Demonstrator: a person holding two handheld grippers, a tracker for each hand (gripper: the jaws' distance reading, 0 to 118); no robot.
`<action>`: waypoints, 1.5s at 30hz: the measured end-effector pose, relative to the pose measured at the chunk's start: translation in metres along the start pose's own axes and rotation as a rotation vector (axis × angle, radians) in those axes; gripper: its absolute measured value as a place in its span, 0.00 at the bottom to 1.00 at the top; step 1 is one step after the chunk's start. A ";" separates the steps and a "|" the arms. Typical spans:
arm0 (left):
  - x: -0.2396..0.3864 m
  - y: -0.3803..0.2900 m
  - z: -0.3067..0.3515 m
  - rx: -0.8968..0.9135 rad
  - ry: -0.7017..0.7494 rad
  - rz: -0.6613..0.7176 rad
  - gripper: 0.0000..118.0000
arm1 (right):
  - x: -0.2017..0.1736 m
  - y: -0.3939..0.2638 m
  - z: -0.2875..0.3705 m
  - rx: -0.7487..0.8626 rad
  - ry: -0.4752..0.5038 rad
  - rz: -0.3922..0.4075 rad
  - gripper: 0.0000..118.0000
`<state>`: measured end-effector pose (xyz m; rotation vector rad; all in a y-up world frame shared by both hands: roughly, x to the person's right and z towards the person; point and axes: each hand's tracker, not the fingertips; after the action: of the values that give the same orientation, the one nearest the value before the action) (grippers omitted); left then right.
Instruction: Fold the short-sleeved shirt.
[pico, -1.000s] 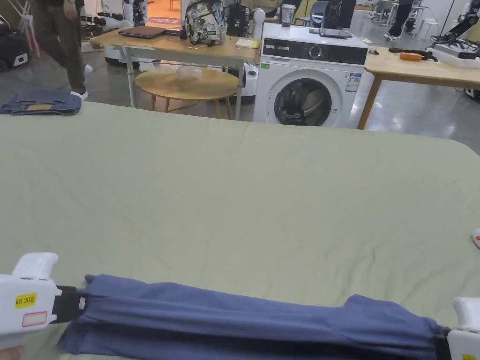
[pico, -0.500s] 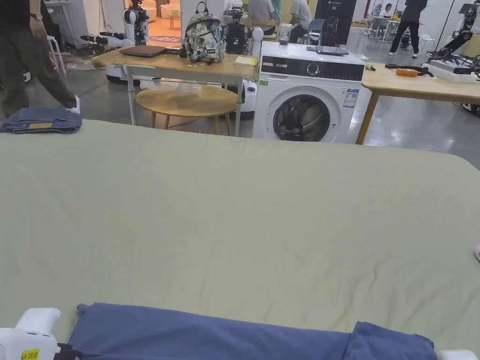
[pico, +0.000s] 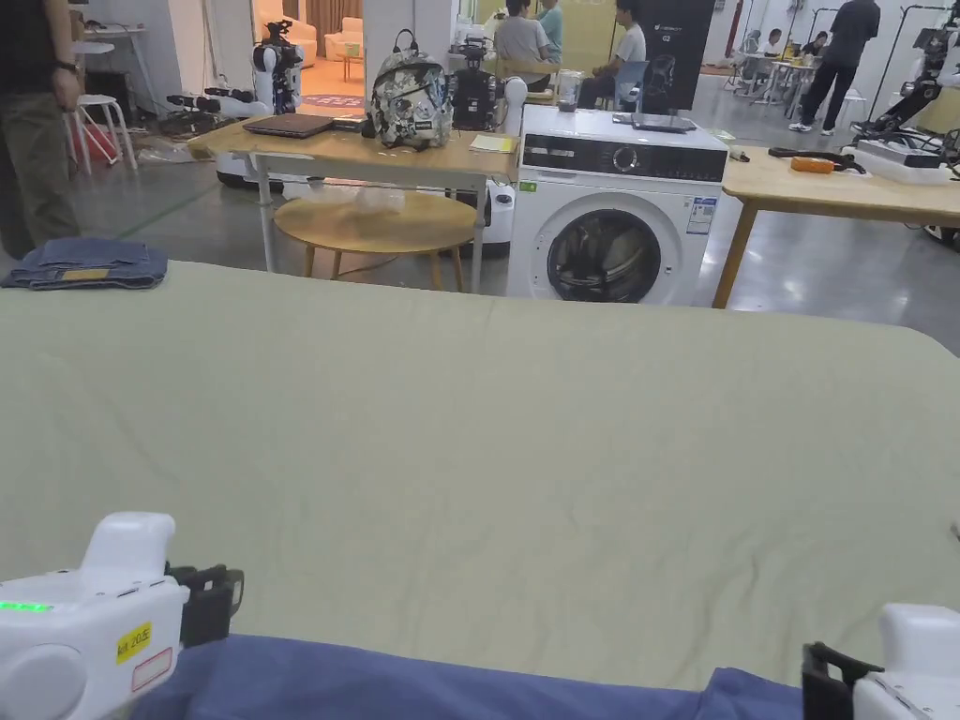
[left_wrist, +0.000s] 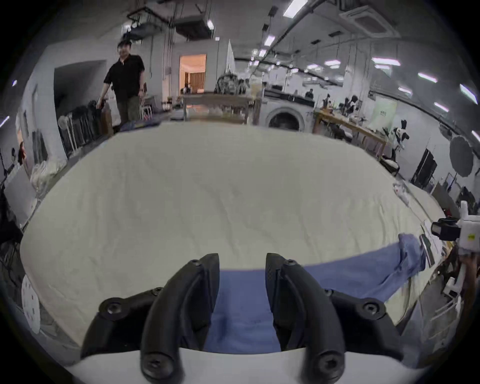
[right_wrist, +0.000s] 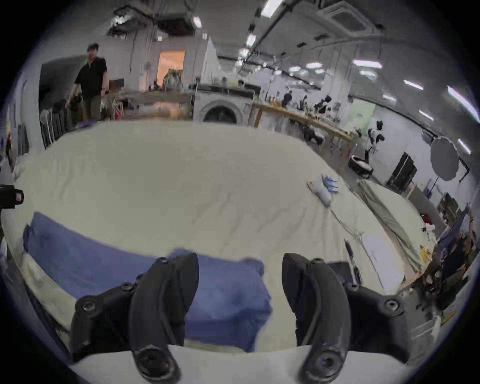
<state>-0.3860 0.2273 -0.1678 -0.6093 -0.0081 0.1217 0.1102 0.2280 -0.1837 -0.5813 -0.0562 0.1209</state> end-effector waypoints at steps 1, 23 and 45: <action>0.006 0.002 0.003 0.044 0.008 -0.009 0.29 | -0.005 -0.001 -0.007 0.035 0.008 -0.037 0.59; 0.029 0.012 0.027 0.377 0.139 -0.076 0.00 | -0.107 0.044 0.006 0.466 0.146 -0.130 0.00; -0.185 -0.037 -0.056 -0.416 -0.415 0.502 0.57 | -0.111 0.038 -0.017 0.365 0.164 -0.087 0.00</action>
<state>-0.5627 0.1444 -0.1872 -0.9843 -0.2889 0.7459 -0.0024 0.2352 -0.2210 -0.2217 0.0985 -0.0024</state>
